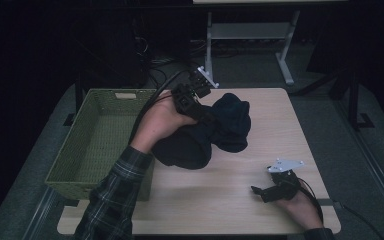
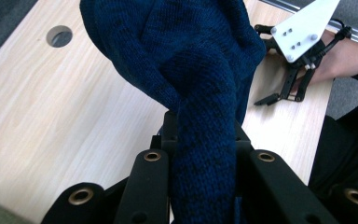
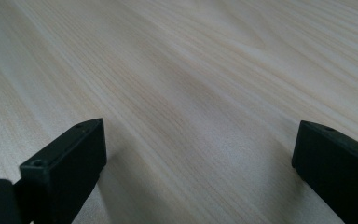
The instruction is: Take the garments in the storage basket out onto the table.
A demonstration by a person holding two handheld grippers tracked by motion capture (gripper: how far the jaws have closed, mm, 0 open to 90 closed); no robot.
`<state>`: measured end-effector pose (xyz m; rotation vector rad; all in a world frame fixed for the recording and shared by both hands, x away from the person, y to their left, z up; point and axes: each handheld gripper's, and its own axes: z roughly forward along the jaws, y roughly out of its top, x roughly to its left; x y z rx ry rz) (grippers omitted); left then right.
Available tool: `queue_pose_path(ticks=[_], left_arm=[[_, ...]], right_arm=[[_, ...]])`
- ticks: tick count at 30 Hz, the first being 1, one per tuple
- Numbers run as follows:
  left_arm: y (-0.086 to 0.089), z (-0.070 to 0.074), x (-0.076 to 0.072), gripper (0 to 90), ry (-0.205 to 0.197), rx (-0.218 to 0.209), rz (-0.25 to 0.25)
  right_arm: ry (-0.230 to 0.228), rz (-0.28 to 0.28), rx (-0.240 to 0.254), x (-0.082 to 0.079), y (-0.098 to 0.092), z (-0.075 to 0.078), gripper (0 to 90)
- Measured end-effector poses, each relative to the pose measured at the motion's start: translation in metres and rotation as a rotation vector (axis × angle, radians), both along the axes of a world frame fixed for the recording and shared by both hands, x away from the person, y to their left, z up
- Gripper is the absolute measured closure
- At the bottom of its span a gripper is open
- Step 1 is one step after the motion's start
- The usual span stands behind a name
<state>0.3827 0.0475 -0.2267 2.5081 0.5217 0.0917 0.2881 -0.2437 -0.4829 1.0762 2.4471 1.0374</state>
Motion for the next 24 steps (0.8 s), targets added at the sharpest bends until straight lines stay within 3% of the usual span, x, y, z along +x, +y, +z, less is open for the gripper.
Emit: queue_pose_path(ticks=[4, 11, 19, 24], left_arm=[[-0.012, -0.010, 0.000, 76.2, 0.003, 0.009, -0.007], [-0.030, -0.033, -0.002, 76.2, -0.004, 0.025, 0.024], [-0.048, -0.067, 0.001, 76.5, 0.040, 0.041, -0.001], [-0.057, -0.095, 0.003, 76.5, 0.035, 0.071, 0.012]], right_arm=[[0.000, 0.000, 0.000, 0.000, 0.000, 0.000, 2.5], [0.001, 0.000, 0.001, 0.000, 0.000, 0.000, 2.5], [0.001, -0.001, 0.002, 0.000, 0.000, 0.000, 2.5], [0.000, 0.000, 0.002, 0.000, 0.000, 0.000, 2.5]])
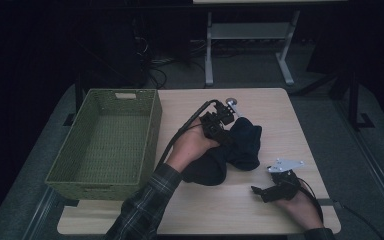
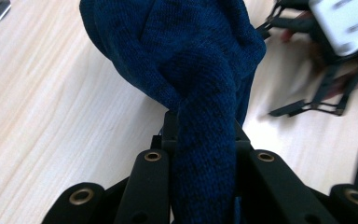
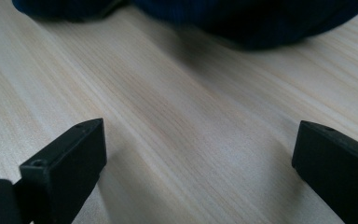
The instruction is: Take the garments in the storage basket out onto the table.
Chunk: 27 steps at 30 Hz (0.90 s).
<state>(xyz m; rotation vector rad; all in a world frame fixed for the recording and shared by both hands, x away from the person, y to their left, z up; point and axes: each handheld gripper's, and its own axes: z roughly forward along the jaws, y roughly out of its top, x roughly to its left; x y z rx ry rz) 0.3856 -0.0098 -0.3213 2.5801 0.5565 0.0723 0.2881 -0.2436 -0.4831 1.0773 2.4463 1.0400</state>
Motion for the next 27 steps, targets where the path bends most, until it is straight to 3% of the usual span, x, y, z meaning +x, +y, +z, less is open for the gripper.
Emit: queue_pose_path(ticks=[3, 7, 13, 18, 27], left_arm=[[-0.003, -0.008, 0.000, 76.5, 0.012, -0.017, 0.002], [-0.008, -0.014, -0.002, 76.5, -0.007, 0.004, 0.000], [-0.013, -0.031, -0.002, 76.5, 0.007, 0.014, 0.003], [-0.014, -0.051, 0.004, 76.4, 0.032, 0.040, 0.009], [-0.018, -0.075, 0.006, 76.1, 0.023, 0.094, 0.010]], right_arm=[[0.003, -0.002, 0.001, 0.000, 0.000, 0.000, 2.5], [0.004, 0.000, 0.002, 0.000, 0.000, 0.000, 2.5], [0.003, 0.000, 0.001, 0.000, 0.000, 0.000, 2.5], [0.003, -0.001, -0.001, 0.000, 0.000, 0.000, 2.5], [0.001, -0.001, 0.003, 0.000, 0.000, 0.000, 2.5]])
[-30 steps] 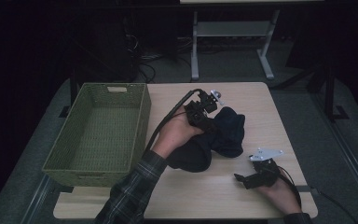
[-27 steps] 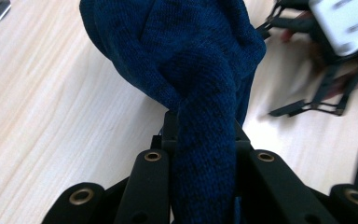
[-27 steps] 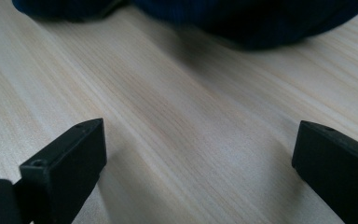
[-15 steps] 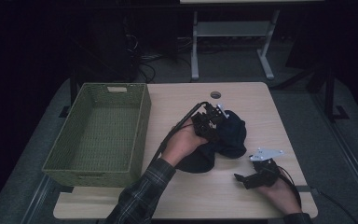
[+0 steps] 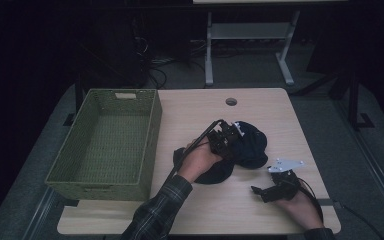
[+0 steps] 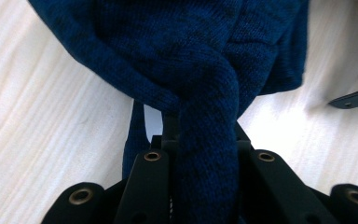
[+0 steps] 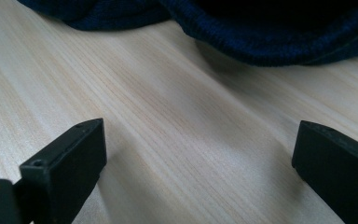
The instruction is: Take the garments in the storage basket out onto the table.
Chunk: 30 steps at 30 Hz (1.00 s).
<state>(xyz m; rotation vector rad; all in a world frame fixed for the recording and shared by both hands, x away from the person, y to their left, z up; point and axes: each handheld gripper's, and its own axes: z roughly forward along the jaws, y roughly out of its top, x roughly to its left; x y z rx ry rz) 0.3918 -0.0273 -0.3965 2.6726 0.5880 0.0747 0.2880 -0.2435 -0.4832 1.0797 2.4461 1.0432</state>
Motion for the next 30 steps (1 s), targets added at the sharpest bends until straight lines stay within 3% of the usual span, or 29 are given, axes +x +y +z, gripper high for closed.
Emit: queue_pose_path(ticks=[5, 16, 20, 22, 30], left_arm=[[0.001, -0.011, 0.002, 75.6, -0.003, -0.002, 0.003], [0.003, -0.020, 0.005, 73.2, 0.014, -0.013, 0.014], [0.003, -0.018, 0.005, 68.7, 0.012, -0.003, 0.007], [0.005, -0.013, 0.005, 62.2, 0.006, -0.006, 0.006], [0.012, 0.008, 0.003, 42.6, -0.025, -0.046, 0.010]], right_arm=[[0.001, 0.000, -0.003, 0.000, 0.000, 0.000, 2.5], [0.005, -0.002, -0.002, 0.000, 0.000, 0.000, 2.5], [0.004, -0.001, -0.002, 0.000, 0.000, 0.000, 2.5], [0.004, -0.001, -0.002, 0.000, 0.000, 0.000, 2.5], [0.005, -0.002, -0.001, 0.000, 0.000, 0.000, 2.5]])
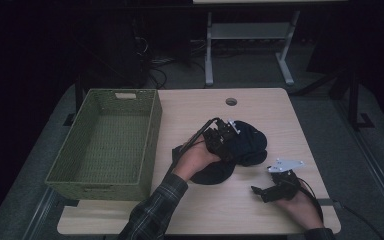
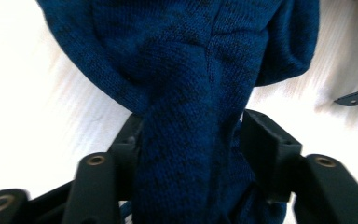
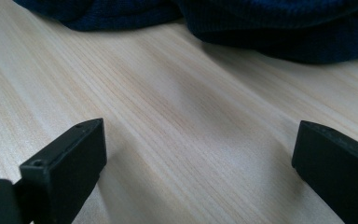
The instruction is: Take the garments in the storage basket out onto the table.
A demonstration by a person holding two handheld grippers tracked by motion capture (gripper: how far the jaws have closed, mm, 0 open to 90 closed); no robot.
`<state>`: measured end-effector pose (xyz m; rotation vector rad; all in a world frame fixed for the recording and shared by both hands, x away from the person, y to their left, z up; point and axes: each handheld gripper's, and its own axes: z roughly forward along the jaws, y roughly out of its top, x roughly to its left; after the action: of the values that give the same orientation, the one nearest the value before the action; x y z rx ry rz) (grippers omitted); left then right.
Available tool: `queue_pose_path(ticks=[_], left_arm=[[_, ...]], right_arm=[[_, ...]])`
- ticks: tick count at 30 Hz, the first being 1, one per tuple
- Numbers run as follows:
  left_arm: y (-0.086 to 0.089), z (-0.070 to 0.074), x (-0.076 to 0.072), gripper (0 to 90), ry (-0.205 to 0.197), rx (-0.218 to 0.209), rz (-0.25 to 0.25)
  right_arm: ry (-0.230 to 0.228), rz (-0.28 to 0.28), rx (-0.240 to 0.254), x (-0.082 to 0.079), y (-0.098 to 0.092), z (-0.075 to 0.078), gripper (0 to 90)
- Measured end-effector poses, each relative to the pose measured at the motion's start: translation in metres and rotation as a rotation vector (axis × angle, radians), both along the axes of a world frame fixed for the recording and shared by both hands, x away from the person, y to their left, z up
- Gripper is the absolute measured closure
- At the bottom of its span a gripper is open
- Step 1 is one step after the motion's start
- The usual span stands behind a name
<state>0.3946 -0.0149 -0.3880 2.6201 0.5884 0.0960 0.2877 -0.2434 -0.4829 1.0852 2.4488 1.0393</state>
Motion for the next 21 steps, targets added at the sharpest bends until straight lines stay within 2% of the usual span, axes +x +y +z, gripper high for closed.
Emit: queue_pose_path(ticks=[3, 6, 8, 14, 15, 21], left_arm=[[0.005, 0.013, 0.001, 40.1, -0.025, -0.004, 0.002], [0.010, 0.024, 0.002, 39.1, -0.048, -0.027, 0.017], [0.015, 0.032, 0.004, 38.4, -0.078, -0.023, 0.020], [0.028, 0.047, 0.005, 42.3, -0.083, -0.045, 0.045], [0.031, 0.049, 0.004, 43.9, -0.081, -0.049, 0.046], [0.042, 0.054, -0.009, 66.5, -0.076, -0.078, 0.048]], right_arm=[[-0.003, 0.001, -0.002, 0.000, 0.000, 0.000, 2.5], [-0.002, 0.001, -0.002, 0.000, 0.000, 0.000, 2.5], [-0.004, 0.002, -0.002, 0.000, 0.000, 0.000, 2.5], [-0.004, 0.002, -0.002, 0.000, 0.000, 0.000, 2.5], [-0.004, 0.002, -0.002, 0.000, 0.000, 0.000, 2.5], [-0.004, 0.002, -0.002, 0.000, 0.000, 0.000, 2.5]])
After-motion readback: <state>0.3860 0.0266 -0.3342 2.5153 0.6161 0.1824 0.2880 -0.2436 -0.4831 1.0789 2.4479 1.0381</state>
